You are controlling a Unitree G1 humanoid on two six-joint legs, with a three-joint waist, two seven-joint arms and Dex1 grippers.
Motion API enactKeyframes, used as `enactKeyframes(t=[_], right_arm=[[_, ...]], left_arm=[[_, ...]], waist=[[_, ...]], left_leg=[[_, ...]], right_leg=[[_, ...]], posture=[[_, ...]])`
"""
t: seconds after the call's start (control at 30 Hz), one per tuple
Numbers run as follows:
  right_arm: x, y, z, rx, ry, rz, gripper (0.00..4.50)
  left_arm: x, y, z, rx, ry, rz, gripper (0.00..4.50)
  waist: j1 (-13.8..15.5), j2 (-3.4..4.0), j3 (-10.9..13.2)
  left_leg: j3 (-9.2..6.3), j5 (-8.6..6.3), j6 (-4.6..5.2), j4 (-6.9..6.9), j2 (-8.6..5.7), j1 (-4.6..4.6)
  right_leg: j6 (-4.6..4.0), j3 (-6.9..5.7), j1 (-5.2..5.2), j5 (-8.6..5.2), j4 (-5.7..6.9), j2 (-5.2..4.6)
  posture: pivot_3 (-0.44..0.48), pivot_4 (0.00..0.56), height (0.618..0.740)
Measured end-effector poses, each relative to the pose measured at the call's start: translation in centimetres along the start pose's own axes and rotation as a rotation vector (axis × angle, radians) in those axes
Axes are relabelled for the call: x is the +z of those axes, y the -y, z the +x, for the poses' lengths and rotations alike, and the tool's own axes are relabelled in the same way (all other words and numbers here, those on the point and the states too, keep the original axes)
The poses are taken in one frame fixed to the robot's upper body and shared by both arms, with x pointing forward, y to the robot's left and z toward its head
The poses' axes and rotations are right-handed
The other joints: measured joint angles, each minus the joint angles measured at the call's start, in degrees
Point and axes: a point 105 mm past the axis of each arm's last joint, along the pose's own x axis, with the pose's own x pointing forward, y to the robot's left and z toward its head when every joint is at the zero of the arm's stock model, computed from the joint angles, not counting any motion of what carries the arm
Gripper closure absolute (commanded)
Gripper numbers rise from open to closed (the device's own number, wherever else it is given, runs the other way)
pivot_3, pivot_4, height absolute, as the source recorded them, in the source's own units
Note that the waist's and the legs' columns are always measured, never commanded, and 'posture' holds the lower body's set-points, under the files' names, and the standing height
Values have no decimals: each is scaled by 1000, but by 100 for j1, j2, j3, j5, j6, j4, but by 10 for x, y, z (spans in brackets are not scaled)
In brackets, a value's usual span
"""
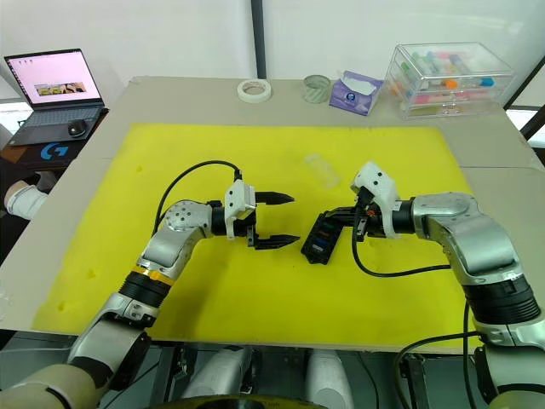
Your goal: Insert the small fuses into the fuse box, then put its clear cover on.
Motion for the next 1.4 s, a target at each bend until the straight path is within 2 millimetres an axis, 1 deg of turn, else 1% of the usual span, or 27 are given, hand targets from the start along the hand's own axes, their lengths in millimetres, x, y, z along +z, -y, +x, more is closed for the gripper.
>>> enactKeyframes(t=[0.07, 0.13, 0.23, 0.33, 0.4, 0.43, 0.5, 0.53, 0.57, 0.6, 0.67, 0.73, 0.8, 0.87, 0.9, 0.97, 1.07, 1.17, 1.27, 1.33, 1.37, 1.4], right_arm=[[10, -5, 0, 12, 45, 19, 4477], [14, -7, -2, 14, 58, 19, 4477], [18, -3, -8, -15, 80, 27, 4477], [19, -2, -16, -41, 92, 15, 4477], [20, 0, -25, -71, 99, -15, 4477], [22, 1, -32, -92, 106, -45, 4477], [28, 3, -40, -118, 126, -89, 4477], [33, 3, -43, -130, 141, -125, 4302], [38, 2, -50, -150, 153, -180, 4015], [39, 3, -54, -162, 153, -209, 3868], [37, 4, -63, -188, 155, -250, 3296], [31, 5, -73, -220, 147, -275, 2557], [22, 6, -83, -255, 129, -307, 1834], [13, 7, -90, -286, 119, -311, 1054], [11, 8, -93, -302, 128, -306, 765], [9, 9, -100, -341, 156, -297, 28], [-4, 10, -108, -380, 149, -264, 28], [-12, 10, -111, -396, 137, -250, 28], [-10, 12, -112, -407, 147, -260, 28], [-4, 15, -112, -420, 166, -273, 28], [3, 15, -110, -415, 186, -278, 28], [12, 14, -103, -388, 211, -282, 28]], left_arm=[[2, 1, -1, -7, 5, -2, 0], [6, 5, -2, -18, 24, -18, 0], [11, 5, -14, -19, 21, -32, 0], [14, 4, -37, -16, -19, -22, 0], [13, 4, -58, -9, -62, -27, 0], [13, 2, -72, 8, -88, -32, 0], [17, -3, -87, 36, -111, -27, 0], [21, -7, -96, 56, -121, -13, 0], [27, -12, -109, 86, -135, 6, 0], [30, -16, -118, 109, -148, 15, 0], [34, -22, -135, 154, -176, 25, 0], [36, -30, -159, 223, -218, 28, 0], [34, -34, -181, 285, -256, 20, 0], [29, -36, -199, 340, -284, -2, 0], [27, -38, -207, 367, -292, -15, 0], [24, -39, -224, 412, -316, -24, 0], [17, -40, -248, 483, -359, -41, 0], [14, -43, -259, 537, -360, -51, 0], [10, -44, -261, 559, -363, -60, 0], [9, -45, -260, 569, -359, -70, 0], [9, -46, -259, 589, -352, -100, 0], [9, -47, -256, 619, -329, -149, 0]], waist=[[-2, 1, 0], [-3, 1, 0], [-5, 1, 1], [-13, 2, 1], [-24, 5, 3], [-24, 9, 5], [-16, 9, 5], [-15, 9, 5], [-5, 9, 5], [-2, 9, 5], [1, 9, 5], [-5, 9, 6], [-9, 10, 6], [-10, 11, 6], [-10, 11, 7], [-11, 11, 7], [-12, 12, 7], [5, 12, 7], [-12, 12, 7], [-16, 13, 8], [-25, 13, 8], [-45, 13, 8]], left_leg=[[0, 0, 0, -1, 1, -1], [0, 0, 0, -2, 0, -1], [0, 0, 0, -2, 1, -2], [1, 0, 0, -6, 1, -2], [1, 0, 0, -9, 3, -2], [2, 0, 0, -8, 3, -2], [2, 0, 0, -6, 3, -2], [2, 0, 0, -6, 3, -2], [1, 0, 0, -7, 3, -2], [1, 0, 0, -9, 3, -2], [1, 0, 0, -9, 2, -2], [2, 0, 0, -10, 2, -2], [2, 0, 0, -10, 3, -1], [3, 0, 0, -10, 3, -1], [3, 0, 0, -9, 3, -1], [3, 0, 0, -10, 5, -1], [3, 0, 0, -12, 4, -1], [3, 0, 0, -8, 3, -1], [3, 0, 0, -9, 4, 0], [3, 0, 0, -10, 4, -1], [3, 0, 0, -10, 5, 0], [3, 0, 0, -9, 6, 0]], right_leg=[[0, 1, -2, 0, 1, 0], [0, 1, -3, 0, 0, 0], [0, 2, -5, 0, 2, 1], [0, 3, -8, 0, 1, 1], [0, 4, -11, 0, 1, 3], [0, 4, -11, 0, 2, 3], [0, 3, -10, 0, 3, 4], [0, 4, -9, 0, 3, 4], [0, 3, -9, 0, 2, 3], [0, 3, -9, 0, 0, 3], [0, 1, -8, 0, -1, 3], [0, 2, -8, 0, -2, 3], [0, 2, -8, 0, 0, 4], [0, 3, -8, 0, 0, 4], [0, 3, -8, 0, 2, 4], [0, 4, -7, 0, 1, 5], [0, 4, -8, 0, 1, 5], [0, 3, -4, 0, 1, 3], [0, 4, -5, 0, 2, 4], [0, 4, -6, 0, 2, 4], [0, 5, -6, 0, 2, 4], [0, 7, -6, 0, 4, 5]], posture=[[0, 150, 740], [0, 150, 740], [0, 150, 740], [0, 150, 740], [0, 150, 740], [0, 150, 740], [0, 150, 740], [0, 150, 740], [0, 150, 740], [0, 150, 740], [0, 150, 740], [0, 150, 740], [0, 150, 740], [0, 150, 740], [0, 150, 740], [0, 150, 740], [0, 150, 740], [0, 150, 740], [0, 150, 740], [0, 150, 740], [0, 150, 740], [0, 150, 740]])
